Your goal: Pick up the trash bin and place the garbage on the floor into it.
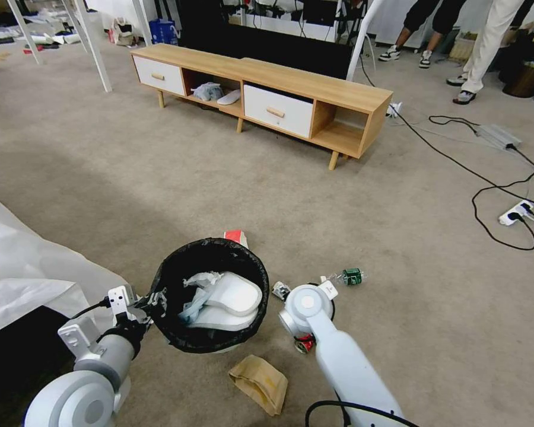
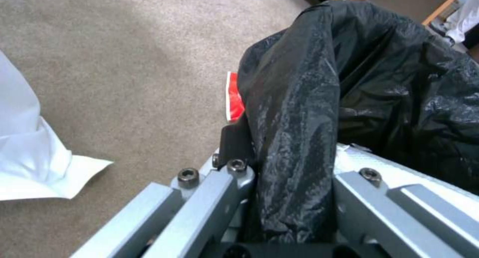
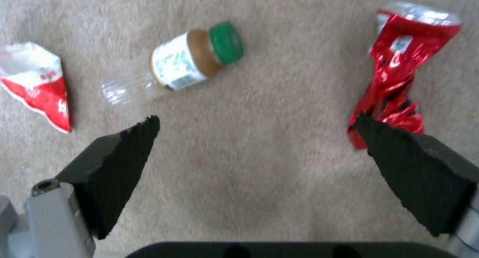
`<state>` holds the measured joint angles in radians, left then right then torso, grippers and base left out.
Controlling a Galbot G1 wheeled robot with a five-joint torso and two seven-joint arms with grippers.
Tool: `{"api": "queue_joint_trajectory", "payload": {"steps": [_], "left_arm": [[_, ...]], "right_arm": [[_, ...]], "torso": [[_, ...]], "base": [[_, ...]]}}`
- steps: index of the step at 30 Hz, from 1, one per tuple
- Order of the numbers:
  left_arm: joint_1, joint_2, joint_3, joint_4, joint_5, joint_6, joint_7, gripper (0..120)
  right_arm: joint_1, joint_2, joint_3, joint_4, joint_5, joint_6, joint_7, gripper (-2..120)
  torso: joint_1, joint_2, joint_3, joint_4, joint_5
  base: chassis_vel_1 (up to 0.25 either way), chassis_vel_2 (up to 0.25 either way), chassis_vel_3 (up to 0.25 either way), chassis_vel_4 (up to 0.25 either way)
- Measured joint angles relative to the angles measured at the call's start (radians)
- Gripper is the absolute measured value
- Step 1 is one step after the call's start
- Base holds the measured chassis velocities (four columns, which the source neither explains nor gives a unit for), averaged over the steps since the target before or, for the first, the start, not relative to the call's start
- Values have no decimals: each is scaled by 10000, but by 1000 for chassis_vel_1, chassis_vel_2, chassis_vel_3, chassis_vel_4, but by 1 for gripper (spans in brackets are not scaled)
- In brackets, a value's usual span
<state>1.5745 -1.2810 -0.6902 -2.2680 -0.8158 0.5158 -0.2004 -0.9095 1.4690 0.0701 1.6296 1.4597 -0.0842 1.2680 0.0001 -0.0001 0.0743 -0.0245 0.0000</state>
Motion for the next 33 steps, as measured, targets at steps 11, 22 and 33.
{"api": "queue_joint_trajectory", "payload": {"steps": [11,22,33], "left_arm": [[-68,75,46,201,-64,-4,-4,0],[-164,72,125,450,-45,-6,-10,0],[-180,97,112,515,-60,-7,-12,0]], "right_arm": [[-151,-20,534,-650,-220,-37,-420,100],[-244,123,1001,-1376,-595,-120,-931,100],[-318,145,1141,-1764,-841,-144,-1205,100]], "torso": [[1,0,0,0,0],[0,0,0,0,0],[1,0,0,0,0]], "base": [[0,0,0,0],[0,0,0,0],[0,0,0,0]]}}
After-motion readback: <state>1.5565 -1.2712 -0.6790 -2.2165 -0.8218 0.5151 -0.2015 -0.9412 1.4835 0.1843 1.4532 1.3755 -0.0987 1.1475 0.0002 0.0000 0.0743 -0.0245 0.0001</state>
